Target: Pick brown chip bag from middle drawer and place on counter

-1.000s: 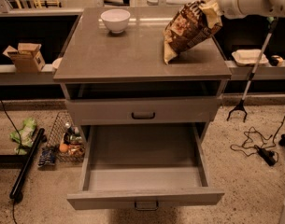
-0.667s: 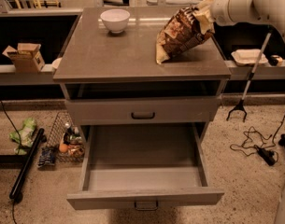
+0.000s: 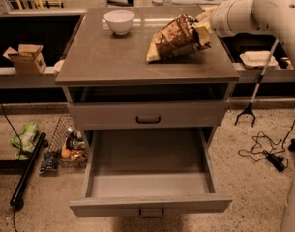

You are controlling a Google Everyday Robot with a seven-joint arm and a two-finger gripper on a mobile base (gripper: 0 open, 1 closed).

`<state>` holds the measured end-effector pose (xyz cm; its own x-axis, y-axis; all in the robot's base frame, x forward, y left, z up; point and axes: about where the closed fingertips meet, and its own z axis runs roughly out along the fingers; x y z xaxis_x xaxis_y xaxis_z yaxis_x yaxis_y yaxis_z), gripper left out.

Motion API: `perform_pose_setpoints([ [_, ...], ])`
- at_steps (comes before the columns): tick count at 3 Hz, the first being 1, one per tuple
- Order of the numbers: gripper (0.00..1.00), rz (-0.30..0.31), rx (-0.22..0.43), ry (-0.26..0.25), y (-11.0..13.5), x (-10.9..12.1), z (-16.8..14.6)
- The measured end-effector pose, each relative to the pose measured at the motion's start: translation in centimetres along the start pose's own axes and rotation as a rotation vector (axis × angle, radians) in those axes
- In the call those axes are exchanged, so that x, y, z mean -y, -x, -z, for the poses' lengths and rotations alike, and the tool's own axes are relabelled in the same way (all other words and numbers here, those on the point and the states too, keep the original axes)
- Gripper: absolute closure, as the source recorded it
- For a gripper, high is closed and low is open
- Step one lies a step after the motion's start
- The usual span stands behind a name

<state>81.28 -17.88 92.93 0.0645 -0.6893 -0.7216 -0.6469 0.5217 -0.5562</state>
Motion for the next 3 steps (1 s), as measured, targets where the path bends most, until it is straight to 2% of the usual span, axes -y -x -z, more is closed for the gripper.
perform_pose_setpoints([
  [2,0.05,-0.001,0.001,0.001,0.0,0.0,0.0],
  [3,0.0,-0.05,0.034,-0.025,0.0,0.9,2.2],
])
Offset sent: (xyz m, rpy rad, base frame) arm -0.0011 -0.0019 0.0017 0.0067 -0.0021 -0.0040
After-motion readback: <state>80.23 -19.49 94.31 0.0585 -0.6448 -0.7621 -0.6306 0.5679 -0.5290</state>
